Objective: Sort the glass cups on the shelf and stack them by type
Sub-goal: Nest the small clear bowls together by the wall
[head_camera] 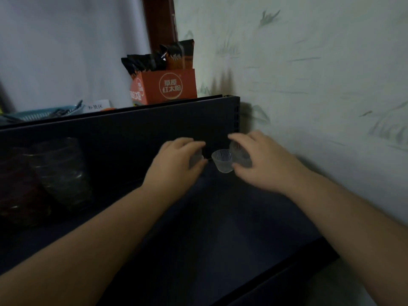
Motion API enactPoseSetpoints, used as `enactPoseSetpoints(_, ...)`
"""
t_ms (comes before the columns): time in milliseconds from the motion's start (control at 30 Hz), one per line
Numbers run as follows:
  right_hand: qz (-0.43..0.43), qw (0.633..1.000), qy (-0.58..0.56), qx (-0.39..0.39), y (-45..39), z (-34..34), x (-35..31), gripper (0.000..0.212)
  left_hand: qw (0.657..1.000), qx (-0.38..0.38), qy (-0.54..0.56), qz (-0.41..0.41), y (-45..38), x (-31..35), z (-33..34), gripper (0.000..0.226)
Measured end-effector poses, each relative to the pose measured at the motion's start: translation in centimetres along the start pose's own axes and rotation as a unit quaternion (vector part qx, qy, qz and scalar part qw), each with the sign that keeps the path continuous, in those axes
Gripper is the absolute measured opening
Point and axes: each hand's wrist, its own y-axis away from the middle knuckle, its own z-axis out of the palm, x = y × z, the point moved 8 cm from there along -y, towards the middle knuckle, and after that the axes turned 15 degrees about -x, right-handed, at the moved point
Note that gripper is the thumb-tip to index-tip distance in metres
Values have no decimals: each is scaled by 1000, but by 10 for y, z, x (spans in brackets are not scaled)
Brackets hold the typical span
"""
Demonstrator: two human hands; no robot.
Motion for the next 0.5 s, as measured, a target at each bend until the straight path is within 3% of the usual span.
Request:
enactPoseSetpoints(133, 42, 997, -34, 58, -49, -6, 7, 66, 999, 25, 20, -37, -29, -23, -1, 51)
enactPoseSetpoints(300, 76, 997, -17, 14, -72, 32, 6, 63, 995, -72, -11, -62, -44, -33, 32, 51)
enactPoseSetpoints(500, 74, 997, -13, -34, -74, 51, 7, 60, 987, -129, -24, -96, -37, -42, 45, 48)
